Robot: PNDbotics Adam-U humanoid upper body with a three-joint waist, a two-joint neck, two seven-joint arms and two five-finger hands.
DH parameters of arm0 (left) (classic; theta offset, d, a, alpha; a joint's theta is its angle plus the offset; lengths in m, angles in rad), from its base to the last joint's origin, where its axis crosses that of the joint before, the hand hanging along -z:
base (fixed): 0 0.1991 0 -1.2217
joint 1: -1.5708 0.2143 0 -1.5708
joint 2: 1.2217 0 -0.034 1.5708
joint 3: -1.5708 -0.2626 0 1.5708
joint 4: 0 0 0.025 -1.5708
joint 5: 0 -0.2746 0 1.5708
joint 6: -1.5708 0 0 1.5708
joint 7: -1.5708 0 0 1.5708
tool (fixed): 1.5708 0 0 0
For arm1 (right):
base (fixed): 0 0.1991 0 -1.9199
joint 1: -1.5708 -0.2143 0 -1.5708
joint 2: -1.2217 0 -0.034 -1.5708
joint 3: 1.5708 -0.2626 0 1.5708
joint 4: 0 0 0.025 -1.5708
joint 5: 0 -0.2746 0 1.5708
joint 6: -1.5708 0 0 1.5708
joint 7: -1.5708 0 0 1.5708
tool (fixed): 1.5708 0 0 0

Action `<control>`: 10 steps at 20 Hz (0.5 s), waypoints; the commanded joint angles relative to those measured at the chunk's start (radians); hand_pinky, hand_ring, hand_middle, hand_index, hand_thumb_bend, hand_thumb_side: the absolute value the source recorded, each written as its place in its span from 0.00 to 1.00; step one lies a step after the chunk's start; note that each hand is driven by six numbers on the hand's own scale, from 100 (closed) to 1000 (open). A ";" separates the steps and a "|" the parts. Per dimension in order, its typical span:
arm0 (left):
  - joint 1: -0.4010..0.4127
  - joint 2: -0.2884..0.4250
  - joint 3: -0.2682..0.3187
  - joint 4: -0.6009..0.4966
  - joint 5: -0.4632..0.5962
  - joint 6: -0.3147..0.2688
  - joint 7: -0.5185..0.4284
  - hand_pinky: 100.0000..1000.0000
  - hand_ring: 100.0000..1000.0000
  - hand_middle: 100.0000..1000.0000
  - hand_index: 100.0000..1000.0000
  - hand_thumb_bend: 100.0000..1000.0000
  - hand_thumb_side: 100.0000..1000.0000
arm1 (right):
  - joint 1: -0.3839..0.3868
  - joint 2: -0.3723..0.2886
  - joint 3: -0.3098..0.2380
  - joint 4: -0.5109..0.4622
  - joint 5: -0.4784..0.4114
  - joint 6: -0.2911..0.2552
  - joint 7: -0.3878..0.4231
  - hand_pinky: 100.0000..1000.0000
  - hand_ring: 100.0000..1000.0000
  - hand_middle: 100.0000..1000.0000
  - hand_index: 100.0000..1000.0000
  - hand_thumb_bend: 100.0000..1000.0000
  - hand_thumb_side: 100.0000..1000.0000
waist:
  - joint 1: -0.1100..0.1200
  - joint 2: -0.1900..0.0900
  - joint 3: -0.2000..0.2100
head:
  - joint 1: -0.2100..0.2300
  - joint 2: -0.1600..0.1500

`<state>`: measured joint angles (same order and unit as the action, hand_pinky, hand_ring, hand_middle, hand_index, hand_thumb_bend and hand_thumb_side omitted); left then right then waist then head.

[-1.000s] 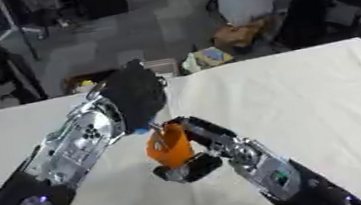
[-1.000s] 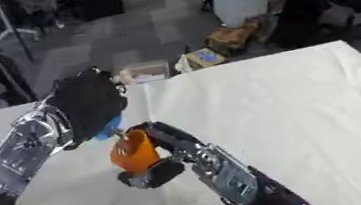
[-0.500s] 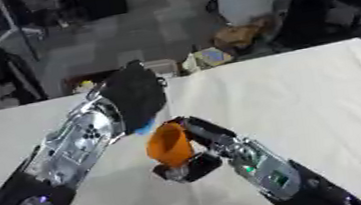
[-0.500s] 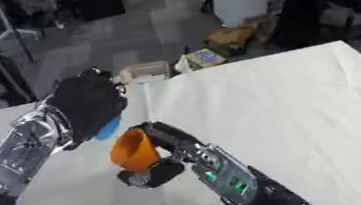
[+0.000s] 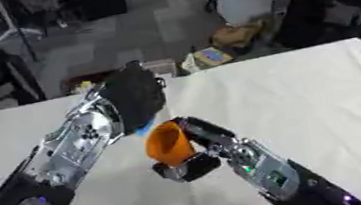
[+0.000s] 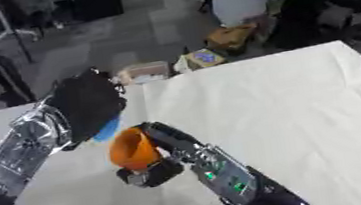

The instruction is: Pour the contents of one cup into another cup.

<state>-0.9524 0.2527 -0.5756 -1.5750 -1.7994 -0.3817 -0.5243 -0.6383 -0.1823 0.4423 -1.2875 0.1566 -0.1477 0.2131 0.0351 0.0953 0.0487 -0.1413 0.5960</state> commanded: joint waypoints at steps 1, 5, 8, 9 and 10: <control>-0.027 0.002 0.009 -0.012 -0.007 -0.004 -0.001 0.18 0.09 0.02 0.62 0.00 0.12 | -0.023 -0.014 -0.004 -0.028 -0.005 0.001 -0.001 0.28 0.24 0.25 0.67 0.04 0.00 | 0.000 -0.018 0.000 | -0.002 -0.007; -0.027 0.003 0.009 -0.011 -0.006 -0.004 -0.001 0.18 0.09 0.02 0.62 0.00 0.12 | -0.024 -0.015 -0.004 -0.029 -0.004 0.001 -0.002 0.28 0.24 0.25 0.67 0.04 0.00 | 0.000 -0.018 0.000 | -0.002 -0.007; -0.027 0.002 0.009 -0.010 -0.005 -0.004 -0.002 0.18 0.09 0.02 0.62 0.00 0.12 | -0.024 -0.015 -0.004 -0.029 -0.004 0.002 -0.003 0.28 0.24 0.25 0.67 0.04 0.00 | 0.000 -0.018 0.000 | -0.003 -0.007; -0.026 0.002 0.010 -0.010 -0.005 -0.003 -0.002 0.18 0.09 0.02 0.62 0.00 0.12 | -0.024 -0.015 -0.004 -0.028 -0.003 0.002 -0.003 0.28 0.24 0.25 0.67 0.04 0.00 | 0.000 -0.018 0.000 | -0.003 -0.007; -0.026 0.002 0.010 -0.009 -0.005 -0.002 -0.002 0.18 0.09 0.02 0.62 0.00 0.12 | -0.024 -0.015 -0.004 -0.027 -0.002 0.002 -0.004 0.28 0.24 0.25 0.67 0.04 0.00 | 0.000 -0.018 0.000 | -0.003 -0.007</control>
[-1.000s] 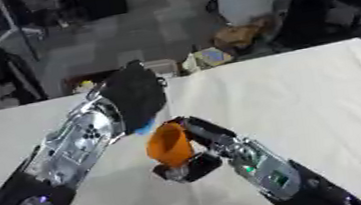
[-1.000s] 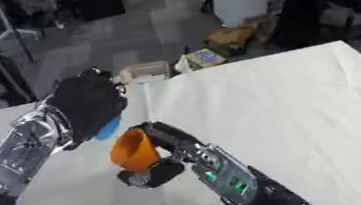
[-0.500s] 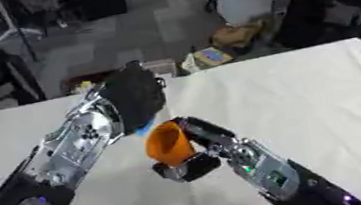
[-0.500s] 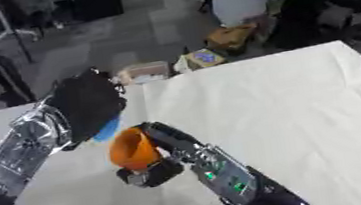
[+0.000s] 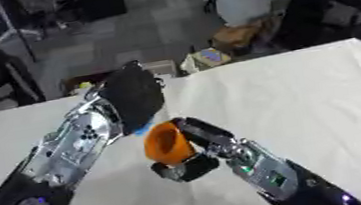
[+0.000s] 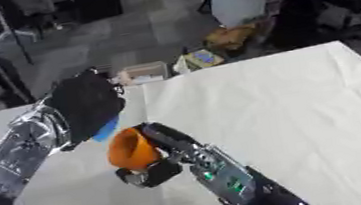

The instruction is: Pour the contents of one cup into another cup.

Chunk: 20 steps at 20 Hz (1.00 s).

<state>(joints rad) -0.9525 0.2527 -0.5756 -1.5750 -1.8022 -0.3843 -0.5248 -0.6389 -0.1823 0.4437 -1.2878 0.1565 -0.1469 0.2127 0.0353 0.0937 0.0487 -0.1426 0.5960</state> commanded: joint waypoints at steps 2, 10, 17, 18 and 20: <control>-0.025 0.002 0.012 -0.008 0.000 0.003 -0.001 0.18 0.09 0.02 0.62 0.00 0.12 | -0.023 -0.015 -0.006 -0.024 0.001 0.001 -0.005 0.28 0.24 0.25 0.68 0.07 0.00 | -0.001 -0.016 0.000 | -0.003 -0.008; -0.018 0.002 0.014 -0.002 0.010 0.013 -0.001 0.17 0.09 0.02 0.62 0.00 0.12 | -0.020 -0.015 -0.009 0.041 0.103 -0.033 -0.021 0.35 0.35 0.31 0.72 0.27 0.11 | -0.001 -0.015 0.001 | -0.004 -0.007; -0.012 0.002 0.014 0.004 0.020 0.022 -0.001 0.17 0.09 0.02 0.62 0.00 0.12 | -0.012 -0.011 -0.026 0.156 0.268 -0.099 -0.047 0.43 0.43 0.36 0.76 0.38 0.19 | -0.001 -0.014 0.000 | -0.005 -0.005; -0.011 0.002 0.015 0.006 0.021 0.023 -0.001 0.16 0.09 0.02 0.62 0.00 0.12 | -0.011 -0.009 -0.030 0.172 0.288 -0.108 -0.053 0.43 0.43 0.36 0.76 0.39 0.20 | -0.001 -0.014 -0.001 | -0.005 -0.005; -0.010 0.002 0.015 0.008 0.024 0.025 0.000 0.16 0.09 0.02 0.62 0.00 0.12 | -0.010 -0.007 -0.038 0.197 0.315 -0.122 -0.065 0.44 0.44 0.36 0.76 0.40 0.21 | -0.001 -0.014 -0.002 | -0.004 -0.005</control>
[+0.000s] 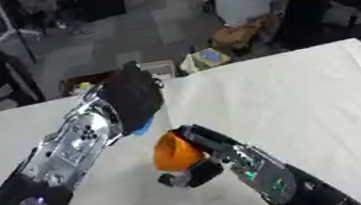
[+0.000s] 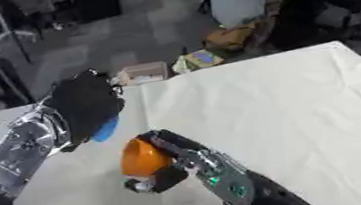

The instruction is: Pour the contents of one cup into another cup.

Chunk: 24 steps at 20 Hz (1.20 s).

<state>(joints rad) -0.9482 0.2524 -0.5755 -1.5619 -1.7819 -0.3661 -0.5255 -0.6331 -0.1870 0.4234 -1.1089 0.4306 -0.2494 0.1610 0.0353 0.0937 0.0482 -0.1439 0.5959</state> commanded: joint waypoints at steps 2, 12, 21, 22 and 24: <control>-0.013 0.002 0.015 -0.003 0.006 0.008 0.000 0.16 0.09 0.02 0.62 0.00 0.13 | -0.016 0.000 -0.025 0.033 0.054 -0.028 -0.029 0.44 0.45 0.36 0.76 0.41 0.22 | 0.000 -0.014 -0.002 | -0.003 -0.006; -0.009 0.001 0.013 0.011 0.019 0.016 -0.003 0.16 0.09 0.02 0.62 0.00 0.13 | -0.012 -0.003 -0.052 0.039 -0.004 -0.029 -0.125 0.67 0.65 0.58 0.87 0.63 0.34 | 0.001 -0.013 -0.004 | -0.003 -0.008; -0.004 0.009 0.041 -0.015 0.028 0.046 0.000 0.14 0.08 0.02 0.62 0.00 0.13 | -0.008 -0.038 -0.097 -0.028 -0.059 -0.011 -0.199 0.75 0.72 0.66 0.91 0.72 0.44 | 0.000 -0.016 -0.007 | -0.001 -0.009; -0.003 0.012 0.047 -0.025 0.033 0.053 0.001 0.14 0.08 0.02 0.61 0.00 0.13 | -0.008 -0.045 -0.104 -0.040 -0.062 -0.003 -0.206 0.75 0.72 0.66 0.91 0.70 0.43 | -0.001 -0.017 -0.007 | 0.000 -0.009; 0.004 0.019 0.066 -0.055 0.050 0.074 0.007 0.11 0.07 0.02 0.61 0.00 0.13 | -0.005 -0.064 -0.120 -0.058 -0.068 0.014 -0.223 0.74 0.71 0.66 0.91 0.49 0.46 | -0.001 -0.018 -0.007 | 0.001 -0.010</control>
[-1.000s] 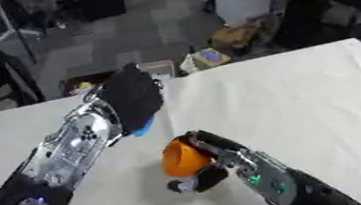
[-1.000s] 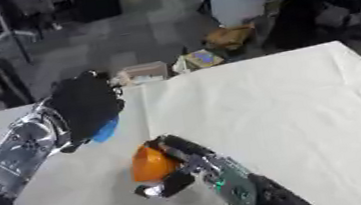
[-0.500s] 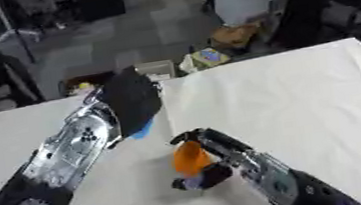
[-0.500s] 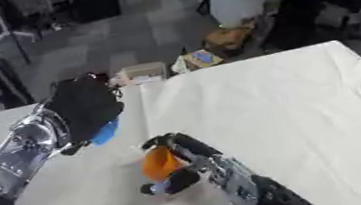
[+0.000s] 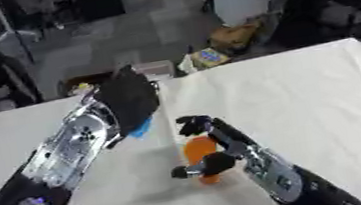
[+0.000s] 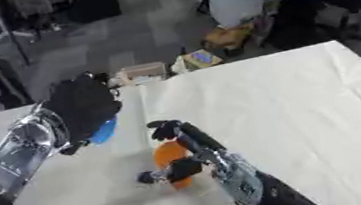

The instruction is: Pour the contents of one cup into another cup.

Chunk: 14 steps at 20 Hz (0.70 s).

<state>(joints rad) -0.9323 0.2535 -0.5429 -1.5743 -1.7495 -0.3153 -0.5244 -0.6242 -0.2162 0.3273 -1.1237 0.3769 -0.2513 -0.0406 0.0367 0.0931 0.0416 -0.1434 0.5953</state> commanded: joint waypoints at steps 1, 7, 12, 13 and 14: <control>-0.004 0.023 0.048 -0.062 0.030 0.040 0.010 0.11 0.07 0.02 0.61 0.00 0.13 | -0.011 -0.045 -0.035 -0.050 -0.018 0.026 -0.031 0.74 0.71 0.66 0.91 0.65 0.42 | -0.003 -0.018 -0.001 | 0.001 -0.010; 0.099 0.062 0.172 -0.177 0.205 0.253 0.073 0.00 0.04 0.00 0.56 0.04 0.10 | 0.026 -0.104 -0.105 -0.052 -0.061 0.086 -0.102 0.72 0.68 0.64 0.91 0.55 0.38 | -0.006 -0.016 0.000 | 0.001 -0.014; 0.198 0.053 0.236 -0.156 0.425 0.463 0.203 0.00 0.02 0.00 0.51 0.18 0.05 | 0.062 -0.136 -0.176 -0.048 -0.141 0.133 -0.186 0.68 0.64 0.61 0.90 0.49 0.36 | -0.011 -0.010 -0.004 | 0.007 -0.019; 0.218 0.044 0.247 -0.132 0.486 0.506 0.247 0.00 0.01 0.00 0.50 0.20 0.04 | 0.069 -0.141 -0.190 -0.051 -0.164 0.142 -0.205 0.67 0.64 0.60 0.89 0.48 0.36 | -0.014 -0.009 -0.006 | 0.009 -0.020; 0.232 0.037 0.254 -0.108 0.541 0.539 0.294 0.00 0.01 0.00 0.49 0.23 0.03 | 0.074 -0.144 -0.200 -0.056 -0.184 0.148 -0.220 0.67 0.64 0.60 0.89 0.48 0.36 | -0.016 -0.008 -0.007 | 0.010 -0.022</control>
<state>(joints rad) -0.6876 0.2881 -0.3128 -1.6901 -1.2666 0.1797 -0.2735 -0.5362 -0.3316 0.1493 -1.1570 0.2221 -0.1114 -0.2389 0.0216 0.0968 0.0348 -0.1373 0.5861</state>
